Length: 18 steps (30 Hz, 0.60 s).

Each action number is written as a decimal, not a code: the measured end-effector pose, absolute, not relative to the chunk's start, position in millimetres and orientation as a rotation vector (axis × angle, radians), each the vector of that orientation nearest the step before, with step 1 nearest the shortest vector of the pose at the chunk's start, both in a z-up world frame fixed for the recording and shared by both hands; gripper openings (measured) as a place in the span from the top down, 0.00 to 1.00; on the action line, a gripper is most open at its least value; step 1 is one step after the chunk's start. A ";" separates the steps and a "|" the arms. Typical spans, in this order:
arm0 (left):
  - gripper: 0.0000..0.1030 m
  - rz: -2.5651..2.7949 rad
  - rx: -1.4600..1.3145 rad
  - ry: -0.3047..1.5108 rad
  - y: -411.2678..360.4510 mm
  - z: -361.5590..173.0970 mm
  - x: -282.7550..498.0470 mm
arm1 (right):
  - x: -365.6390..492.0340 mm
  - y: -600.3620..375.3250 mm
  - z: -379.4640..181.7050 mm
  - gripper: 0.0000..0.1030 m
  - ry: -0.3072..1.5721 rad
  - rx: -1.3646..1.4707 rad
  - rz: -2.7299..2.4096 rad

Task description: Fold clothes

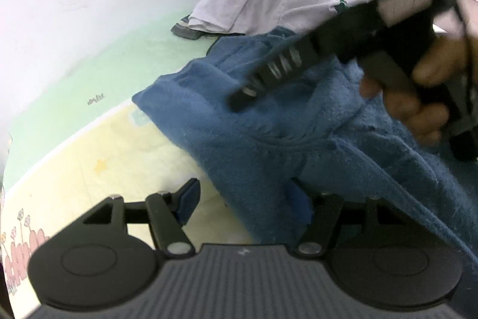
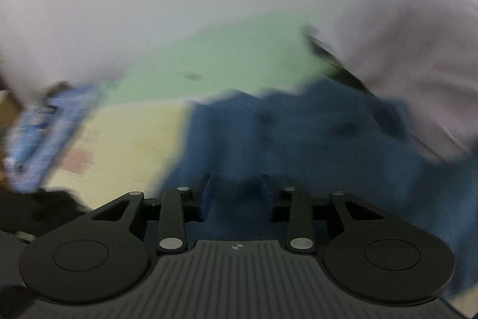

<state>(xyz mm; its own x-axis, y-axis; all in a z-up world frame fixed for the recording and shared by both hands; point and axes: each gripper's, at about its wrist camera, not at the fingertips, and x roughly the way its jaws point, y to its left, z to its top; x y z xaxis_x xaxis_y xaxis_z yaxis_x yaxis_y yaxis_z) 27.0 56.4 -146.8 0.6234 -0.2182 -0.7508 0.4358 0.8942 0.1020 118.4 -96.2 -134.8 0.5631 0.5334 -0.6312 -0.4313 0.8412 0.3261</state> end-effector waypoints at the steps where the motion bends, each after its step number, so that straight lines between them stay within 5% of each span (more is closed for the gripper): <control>1: 0.32 -0.380 0.285 0.819 56.4 -146.6 27.2 | 116.4 -103.2 -133.6 0.76 0.791 0.180 0.550; 4: 0.31 -0.387 0.276 0.839 61.1 -145.1 30.0 | 101.6 -128.6 -120.6 0.71 0.752 0.276 0.506; 12: 0.47 -0.355 0.387 0.769 55.5 -108.8 62.3 | 86.2 -270.3 -111.6 0.56 0.646 0.287 -0.016; 18: 0.60 -0.349 0.344 0.774 39.8 -99.4 121.3 | 101.1 -357.5 -139.3 0.56 0.715 0.499 -0.204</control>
<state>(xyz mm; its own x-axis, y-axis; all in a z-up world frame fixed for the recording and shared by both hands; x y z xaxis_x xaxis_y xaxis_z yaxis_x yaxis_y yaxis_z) 121.3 39.8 -99.4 0.6638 -0.1782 -0.7263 0.4268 0.8878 0.1722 101.1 -357.5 -139.3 0.7415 -0.0109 -0.6708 0.3445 0.8642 0.3668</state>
